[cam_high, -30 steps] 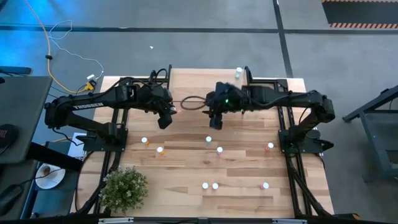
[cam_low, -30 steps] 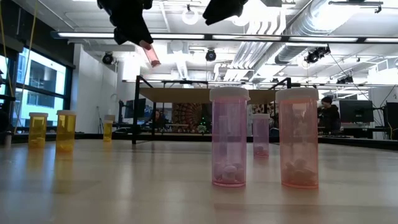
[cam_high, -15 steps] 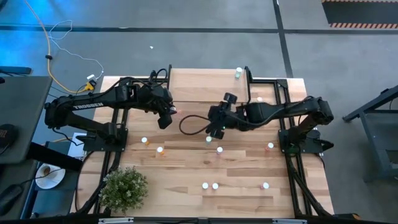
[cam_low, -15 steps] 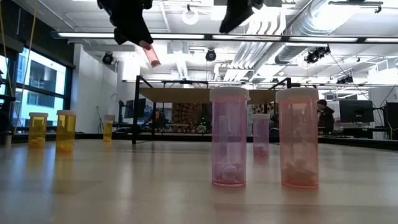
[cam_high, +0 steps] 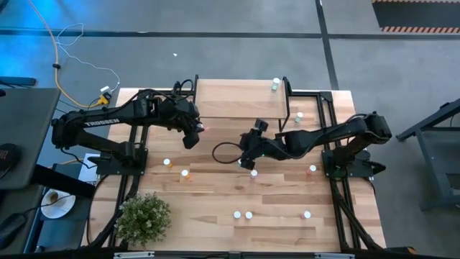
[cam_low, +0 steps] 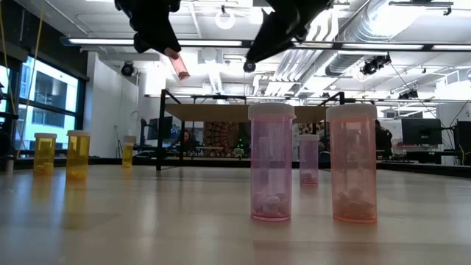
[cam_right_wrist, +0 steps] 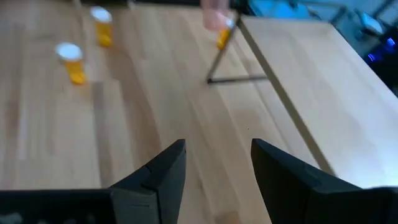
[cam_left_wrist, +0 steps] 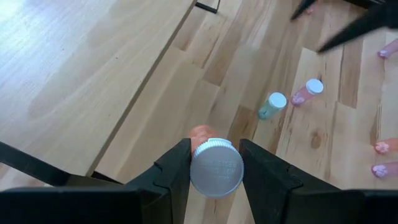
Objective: Pick and place medicine bottles onto shelf by color
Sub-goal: Put the top red pill bottle on the shelf
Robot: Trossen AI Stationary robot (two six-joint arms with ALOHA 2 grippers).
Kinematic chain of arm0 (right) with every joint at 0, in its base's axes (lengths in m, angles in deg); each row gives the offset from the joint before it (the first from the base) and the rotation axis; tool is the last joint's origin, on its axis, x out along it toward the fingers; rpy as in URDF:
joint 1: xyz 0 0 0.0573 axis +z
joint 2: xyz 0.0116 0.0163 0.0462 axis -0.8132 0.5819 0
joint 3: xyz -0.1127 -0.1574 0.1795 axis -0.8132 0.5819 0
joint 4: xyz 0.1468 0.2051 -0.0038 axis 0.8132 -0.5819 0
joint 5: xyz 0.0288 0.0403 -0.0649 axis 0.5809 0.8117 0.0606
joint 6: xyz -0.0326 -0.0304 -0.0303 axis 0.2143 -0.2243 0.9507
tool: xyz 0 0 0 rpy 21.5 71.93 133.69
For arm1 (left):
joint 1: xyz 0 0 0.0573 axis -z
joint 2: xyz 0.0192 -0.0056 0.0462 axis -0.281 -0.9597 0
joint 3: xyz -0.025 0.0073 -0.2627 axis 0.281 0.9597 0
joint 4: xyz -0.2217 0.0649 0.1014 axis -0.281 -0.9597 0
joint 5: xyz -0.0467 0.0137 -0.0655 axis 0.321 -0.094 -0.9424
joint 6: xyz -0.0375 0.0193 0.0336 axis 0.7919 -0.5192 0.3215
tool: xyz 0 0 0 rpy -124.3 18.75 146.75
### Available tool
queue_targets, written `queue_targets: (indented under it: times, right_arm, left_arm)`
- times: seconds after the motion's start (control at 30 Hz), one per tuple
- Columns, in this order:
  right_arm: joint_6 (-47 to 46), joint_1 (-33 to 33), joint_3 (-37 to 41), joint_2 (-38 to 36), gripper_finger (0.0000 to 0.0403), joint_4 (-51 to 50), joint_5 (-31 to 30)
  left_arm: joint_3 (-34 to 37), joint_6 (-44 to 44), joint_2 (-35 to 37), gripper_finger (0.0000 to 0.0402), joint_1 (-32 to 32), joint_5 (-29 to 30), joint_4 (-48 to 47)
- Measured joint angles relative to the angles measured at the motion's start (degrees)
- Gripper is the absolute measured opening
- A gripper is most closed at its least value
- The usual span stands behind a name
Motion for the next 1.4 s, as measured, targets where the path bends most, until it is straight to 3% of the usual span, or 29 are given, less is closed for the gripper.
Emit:
queue_targets:
  times: [0.4,0.77,1.4]
  right_arm:
    - [11.14,-1.53,2.91,0.44,0.0202,18.99,2.04]
    - [15.98,-6.29,2.76,3.73,0.0216,28.58,12.54]
    - [15.07,-6.94,2.74,6.27,0.0216,27.68,14.16]
  left_arm:
    - [0.00,2.11,0.00,0.0117,0.02,0.00,0.78]
    - [0.00,3.86,-0.14,0.0117,2.13,0.34,2.26]
    - [0.00,3.20,-8.59,0.0117,4.98,0.15,11.47]
